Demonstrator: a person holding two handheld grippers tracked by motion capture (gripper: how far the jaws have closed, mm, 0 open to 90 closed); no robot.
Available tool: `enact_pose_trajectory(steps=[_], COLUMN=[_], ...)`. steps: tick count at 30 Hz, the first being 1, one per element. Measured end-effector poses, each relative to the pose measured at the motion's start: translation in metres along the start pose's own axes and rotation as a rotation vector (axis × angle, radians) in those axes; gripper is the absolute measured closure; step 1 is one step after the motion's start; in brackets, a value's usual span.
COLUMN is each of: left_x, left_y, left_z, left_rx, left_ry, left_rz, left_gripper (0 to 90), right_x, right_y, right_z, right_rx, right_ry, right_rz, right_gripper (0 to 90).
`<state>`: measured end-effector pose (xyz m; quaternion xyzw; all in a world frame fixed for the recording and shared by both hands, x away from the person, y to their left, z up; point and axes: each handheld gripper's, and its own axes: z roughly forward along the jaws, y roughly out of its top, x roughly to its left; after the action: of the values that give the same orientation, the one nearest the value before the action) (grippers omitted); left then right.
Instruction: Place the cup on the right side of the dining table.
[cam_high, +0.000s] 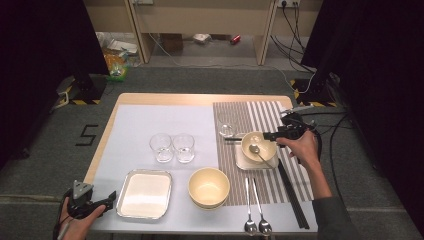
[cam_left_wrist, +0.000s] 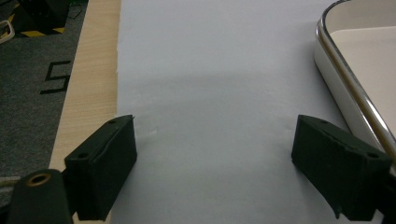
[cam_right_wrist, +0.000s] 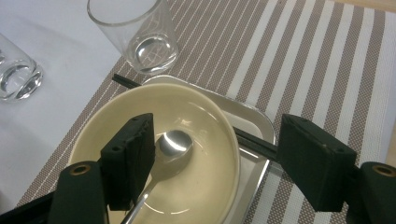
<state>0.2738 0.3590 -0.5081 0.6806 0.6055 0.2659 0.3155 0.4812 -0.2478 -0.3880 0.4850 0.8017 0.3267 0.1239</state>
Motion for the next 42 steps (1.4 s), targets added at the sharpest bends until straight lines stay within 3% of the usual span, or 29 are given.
enact_pose_trajectory(steps=[19, 42], left_x=[0.000, 0.000], left_y=[0.000, 0.001], left_z=[0.000, 0.000], left_rx=[-0.003, 0.006], left_ry=[0.000, 0.001], left_rz=[0.002, -0.001], left_gripper=[12.9, 12.9], right_x=[-0.022, -0.026], right_y=[-0.035, -0.076], right_z=[-0.019, -0.033], right_rx=[-0.018, -0.019], right_ry=[-0.032, -0.038], right_rz=[0.047, 0.054], right_gripper=[27.7, 27.1])
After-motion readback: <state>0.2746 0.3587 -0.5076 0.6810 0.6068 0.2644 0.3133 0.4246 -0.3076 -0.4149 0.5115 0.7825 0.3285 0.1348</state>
